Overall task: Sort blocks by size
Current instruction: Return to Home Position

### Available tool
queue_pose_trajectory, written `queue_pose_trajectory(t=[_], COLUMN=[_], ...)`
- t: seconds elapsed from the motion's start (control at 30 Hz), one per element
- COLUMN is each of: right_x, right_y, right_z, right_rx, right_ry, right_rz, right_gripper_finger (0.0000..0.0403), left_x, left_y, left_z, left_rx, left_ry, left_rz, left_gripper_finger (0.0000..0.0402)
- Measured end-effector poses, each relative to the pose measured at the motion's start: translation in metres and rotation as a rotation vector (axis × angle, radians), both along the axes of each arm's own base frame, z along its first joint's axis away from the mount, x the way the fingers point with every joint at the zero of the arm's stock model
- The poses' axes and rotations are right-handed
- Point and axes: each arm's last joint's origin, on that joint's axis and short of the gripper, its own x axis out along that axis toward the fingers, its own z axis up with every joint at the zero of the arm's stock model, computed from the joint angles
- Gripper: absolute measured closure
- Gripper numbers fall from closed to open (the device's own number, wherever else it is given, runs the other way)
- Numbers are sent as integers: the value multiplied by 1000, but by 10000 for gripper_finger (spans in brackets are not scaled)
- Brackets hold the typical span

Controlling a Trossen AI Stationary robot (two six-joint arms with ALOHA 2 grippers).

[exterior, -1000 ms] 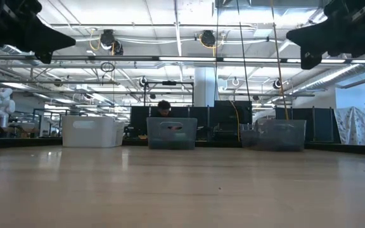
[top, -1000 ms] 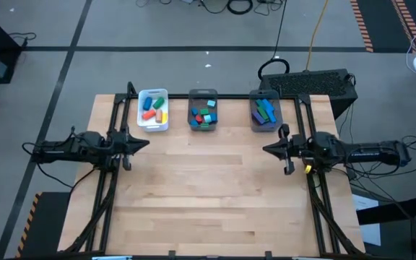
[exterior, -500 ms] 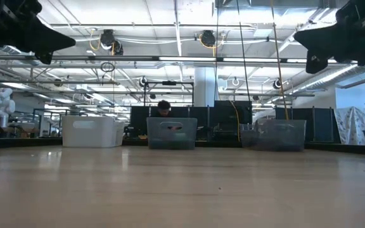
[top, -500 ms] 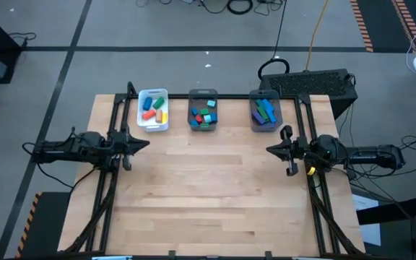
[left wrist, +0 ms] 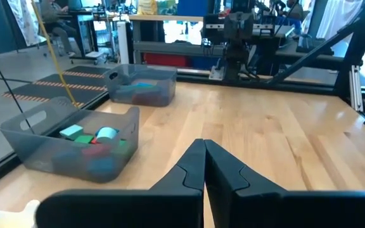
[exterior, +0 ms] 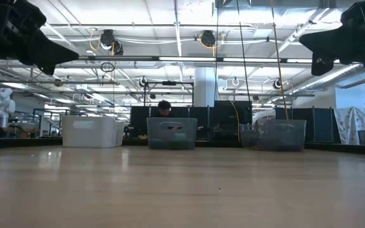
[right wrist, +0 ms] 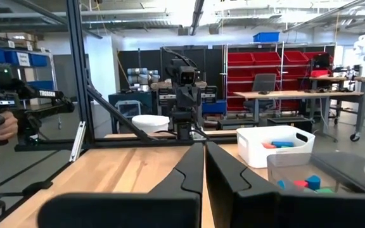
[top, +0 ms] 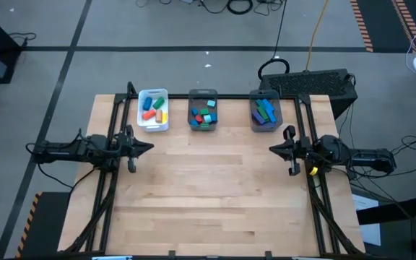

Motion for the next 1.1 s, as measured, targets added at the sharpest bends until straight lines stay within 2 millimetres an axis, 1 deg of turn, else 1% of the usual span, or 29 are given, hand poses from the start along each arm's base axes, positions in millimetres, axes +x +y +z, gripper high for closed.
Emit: queue_pose_trajectory(t=[0.23,0.43,0.53,0.73,0.87,0.93,1.0,1.1], right_x=[0,1,1,1,1,1,1,1], right_y=[0,0,1,4,6,7,9,12], right_z=[-3,-7,-8,-8,-9,-11,-12,-12], right_rx=[9,25,42,35,55,59,38,0], right_ry=[33,70,80,80,89,109,122,125], right_rz=[2,10,12,12,-25,-53,-72,-48], right_gripper_finger=[403,403,403,403,403,403,403,403], left_x=[1,8,10,10,12,13,13,13], left_y=[0,-1,-2,-3,-4,-4,-4,-4], left_z=[1,-18,-18,-19,-21,-22,-22,-23], left_rx=[-3,-16,-30,-43,-48,-38,-40,-47], left_ry=[-28,-35,-76,-87,-143,-143,-138,-137], left_rz=[-8,-27,-54,-72,-81,-87,-87,-88], left_gripper_finger=[398,399,399,399,399,400,400,400])
